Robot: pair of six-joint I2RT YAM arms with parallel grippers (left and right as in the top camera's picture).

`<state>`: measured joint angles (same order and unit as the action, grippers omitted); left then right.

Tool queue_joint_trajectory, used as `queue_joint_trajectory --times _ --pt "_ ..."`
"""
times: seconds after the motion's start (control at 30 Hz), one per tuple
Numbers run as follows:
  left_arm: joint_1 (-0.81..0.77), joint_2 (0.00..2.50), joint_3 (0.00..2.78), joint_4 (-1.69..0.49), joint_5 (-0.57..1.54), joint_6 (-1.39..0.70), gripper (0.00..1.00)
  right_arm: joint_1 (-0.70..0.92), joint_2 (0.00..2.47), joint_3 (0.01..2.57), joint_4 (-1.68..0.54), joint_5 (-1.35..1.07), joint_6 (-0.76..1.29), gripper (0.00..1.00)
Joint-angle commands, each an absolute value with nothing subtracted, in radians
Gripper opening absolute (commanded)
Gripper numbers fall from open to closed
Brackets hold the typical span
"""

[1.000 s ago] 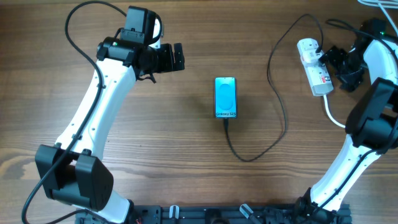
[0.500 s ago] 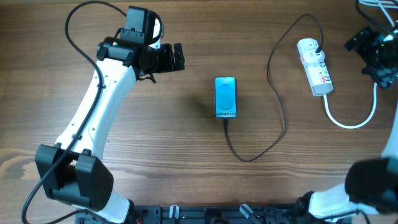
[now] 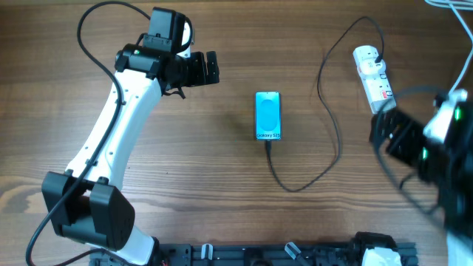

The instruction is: Plug charger to phone and switch on socket

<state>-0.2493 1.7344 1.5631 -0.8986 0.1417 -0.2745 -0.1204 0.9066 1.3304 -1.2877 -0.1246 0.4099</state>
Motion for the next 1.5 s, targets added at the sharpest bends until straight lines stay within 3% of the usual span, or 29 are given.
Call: queue_joint_trajectory --times 0.0,0.2,0.87,1.0,1.23,1.47 --pt "-0.252 1.741 1.562 -0.899 0.133 -0.269 1.0 -0.104 0.759 1.314 -1.323 -0.202 0.396 1.0" --pt "-0.252 1.741 1.562 -0.899 0.133 -0.269 1.0 -0.104 0.609 1.314 -1.387 -0.267 0.415 1.0" --pt "-0.252 1.741 1.562 -0.899 0.133 -0.269 1.0 -0.104 0.593 1.314 -1.46 -0.263 1.151 1.0" --pt "-0.252 1.741 1.562 -0.899 0.133 -0.269 1.0 -0.104 0.593 1.314 -1.465 -0.093 1.153 1.0" --pt "-0.252 1.741 1.562 -0.899 0.133 -0.269 1.0 -0.104 0.594 1.314 -1.48 -0.015 1.147 1.0" --pt "-0.252 1.741 1.562 -0.899 0.133 -0.269 1.0 -0.104 0.593 1.314 -1.246 -0.013 0.683 1.0"
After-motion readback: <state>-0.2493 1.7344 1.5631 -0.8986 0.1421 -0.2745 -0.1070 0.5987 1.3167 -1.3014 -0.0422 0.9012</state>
